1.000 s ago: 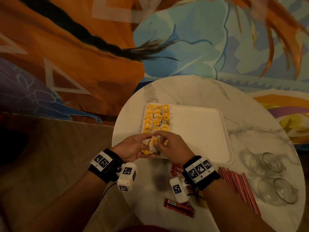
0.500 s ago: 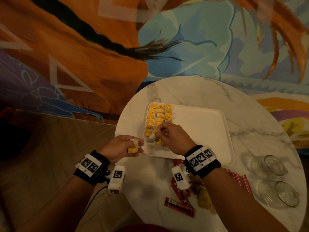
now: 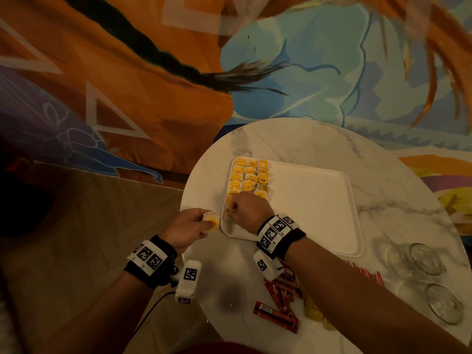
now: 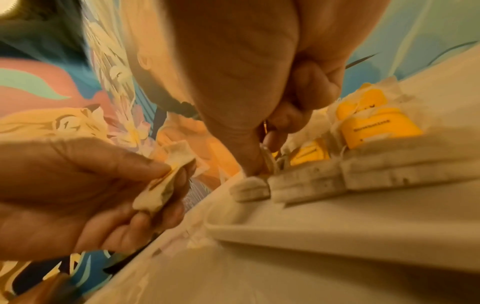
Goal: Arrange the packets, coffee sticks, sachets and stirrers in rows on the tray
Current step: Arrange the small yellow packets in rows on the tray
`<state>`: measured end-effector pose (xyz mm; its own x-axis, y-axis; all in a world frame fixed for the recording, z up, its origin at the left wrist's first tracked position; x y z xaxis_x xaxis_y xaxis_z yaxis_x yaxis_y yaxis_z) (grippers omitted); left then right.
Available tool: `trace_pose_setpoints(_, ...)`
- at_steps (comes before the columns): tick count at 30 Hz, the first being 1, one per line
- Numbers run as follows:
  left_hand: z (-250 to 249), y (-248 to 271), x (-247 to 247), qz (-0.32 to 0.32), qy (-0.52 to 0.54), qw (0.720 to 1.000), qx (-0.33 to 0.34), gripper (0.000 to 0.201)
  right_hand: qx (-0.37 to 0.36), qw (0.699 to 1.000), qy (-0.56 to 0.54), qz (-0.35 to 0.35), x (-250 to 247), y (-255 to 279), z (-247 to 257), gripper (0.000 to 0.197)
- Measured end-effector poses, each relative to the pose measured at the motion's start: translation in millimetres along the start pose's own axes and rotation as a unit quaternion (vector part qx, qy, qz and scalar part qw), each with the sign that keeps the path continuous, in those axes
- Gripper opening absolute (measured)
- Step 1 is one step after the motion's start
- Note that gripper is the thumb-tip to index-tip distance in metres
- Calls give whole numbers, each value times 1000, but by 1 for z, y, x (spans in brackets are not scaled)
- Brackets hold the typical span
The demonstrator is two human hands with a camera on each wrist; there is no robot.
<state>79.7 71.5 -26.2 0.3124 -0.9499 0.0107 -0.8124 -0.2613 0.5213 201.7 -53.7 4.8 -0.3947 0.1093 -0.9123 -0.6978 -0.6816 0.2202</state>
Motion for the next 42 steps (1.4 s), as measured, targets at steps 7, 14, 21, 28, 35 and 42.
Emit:
trace_pose_setpoints(7,-8,1,9,-17,9,999,37,17,3,990,-127,-54,-19,7,-10,16)
trace_pose_setpoints(14,-34,-3,27,19,-11,995,102,38,-59,964,-259,-9,-34,40,-5,20)
trace_pose_setpoints(21,-49,-14,47,51,-165,970,171,31,15,955,-285,-83,-48,46,-44,6)
trace_pose_setpoints(28,-39,-31,34,2,-418,884,210,16,66,968,-231,-69,-40,52,-84,15)
trace_pose_setpoints(35,-31,-36,34,9,-443,874,200,13,81,973,-213,-21,-16,56,-74,14)
trace_pose_setpoints(42,-36,-36,27,9,-418,876,241,19,28,983,-180,-6,-7,38,-20,20)
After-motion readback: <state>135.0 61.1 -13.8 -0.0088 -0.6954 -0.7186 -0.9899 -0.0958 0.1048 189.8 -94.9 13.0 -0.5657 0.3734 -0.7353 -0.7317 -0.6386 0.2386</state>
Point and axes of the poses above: each hand's wrist, its own y-axis away from the middle knuckle, its own x-axis out of the palm, z = x × y, the point moved 6 cm from there along -y, towards the middle knuckle, and after that the axes turned 2 degrees about x, right-handed, at the moved point
